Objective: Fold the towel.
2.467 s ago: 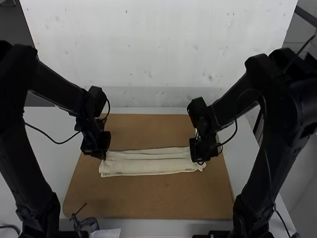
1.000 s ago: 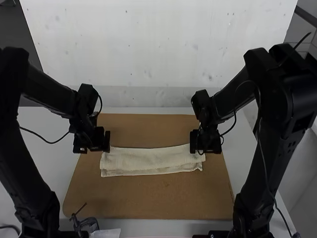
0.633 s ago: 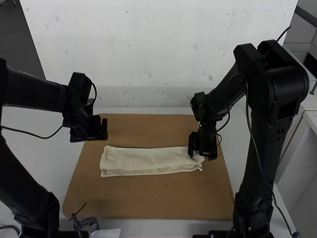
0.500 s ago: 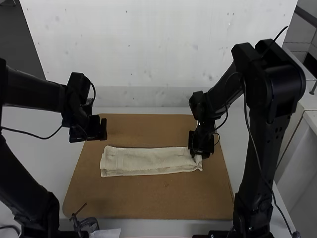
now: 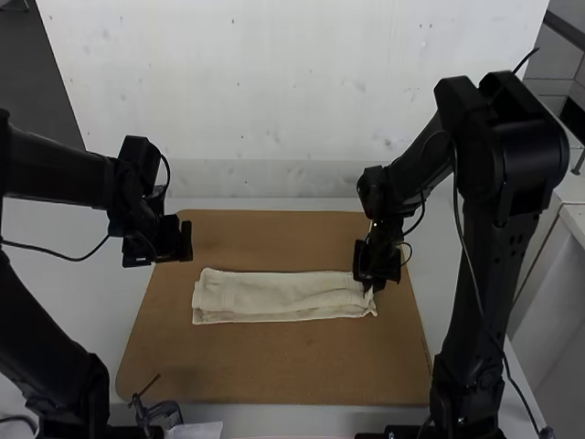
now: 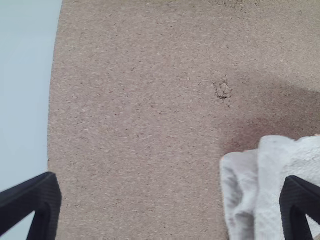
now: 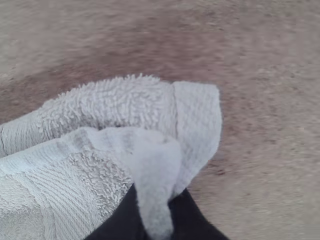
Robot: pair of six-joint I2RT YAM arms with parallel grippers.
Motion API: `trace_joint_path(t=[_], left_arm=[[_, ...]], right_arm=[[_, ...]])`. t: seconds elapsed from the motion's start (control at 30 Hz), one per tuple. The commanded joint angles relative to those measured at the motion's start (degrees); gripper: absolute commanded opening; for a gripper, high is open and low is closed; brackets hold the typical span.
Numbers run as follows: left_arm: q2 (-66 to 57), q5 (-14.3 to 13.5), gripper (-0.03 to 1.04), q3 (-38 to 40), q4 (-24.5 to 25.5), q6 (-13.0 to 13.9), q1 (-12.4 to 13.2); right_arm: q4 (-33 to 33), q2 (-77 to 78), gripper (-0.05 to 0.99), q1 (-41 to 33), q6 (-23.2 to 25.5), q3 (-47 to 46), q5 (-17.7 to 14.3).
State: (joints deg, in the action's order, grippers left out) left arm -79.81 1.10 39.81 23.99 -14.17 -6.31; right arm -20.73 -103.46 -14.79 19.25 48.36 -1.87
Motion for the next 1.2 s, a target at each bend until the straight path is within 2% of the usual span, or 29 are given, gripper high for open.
trace_joint_path(t=[0.0, 0.33, 0.5, 0.6, 0.67, 0.73, 0.9, 1.03, 1.17], left_arm=[[3.0, 0.6, 0.97, -0.3, -0.3, 0.8, 0.4], [4.3, 0.7, 0.97, -1.1, -0.2, 0.8, 0.3], [4.7, 0.7, 0.97, -1.3, -0.2, 0.8, 0.4], [4.9, 0.7, 0.97, -1.5, -0.2, 0.8, 0.6], [5.0, 0.7, 0.97, -1.7, -0.2, 0.8, 0.6], [5.0, 0.7, 0.97, -1.8, -0.2, 0.8, 0.6], [5.0, 0.7, 0.97, -1.8, -0.3, 0.5, 0.3], [4.9, 0.7, 0.97, -1.8, -0.3, 0.6, 0.7], [4.9, 0.7, 0.97, -2.0, -0.3, 0.8, 2.2]], right_arm=[[-1.0, 3.4, 0.02, 6.9, -3.9, -1.2, -3.5], [0.1, 6.2, 0.02, 21.9, -13.7, 0.7, -3.2], [-2.2, 7.7, 0.02, 21.6, -14.5, 1.7, -3.1], [-3.4, 9.9, 0.02, 17.2, -12.7, 1.4, -3.1], [-4.2, 10.7, 0.02, 11.7, -9.9, 1.6, -3.3], [-6.3, 10.8, 0.02, 5.2, -6.4, 3.1, -4.9], [-10.7, 6.1, 0.02, -8.5, 1.8, 10.4, -7.7], [-13.8, 1.4, 0.02, -16.8, 6.0, 17.2, -8.2], [-17.0, -3.9, 0.02, -22.4, 8.6, 24.0, -8.9]])
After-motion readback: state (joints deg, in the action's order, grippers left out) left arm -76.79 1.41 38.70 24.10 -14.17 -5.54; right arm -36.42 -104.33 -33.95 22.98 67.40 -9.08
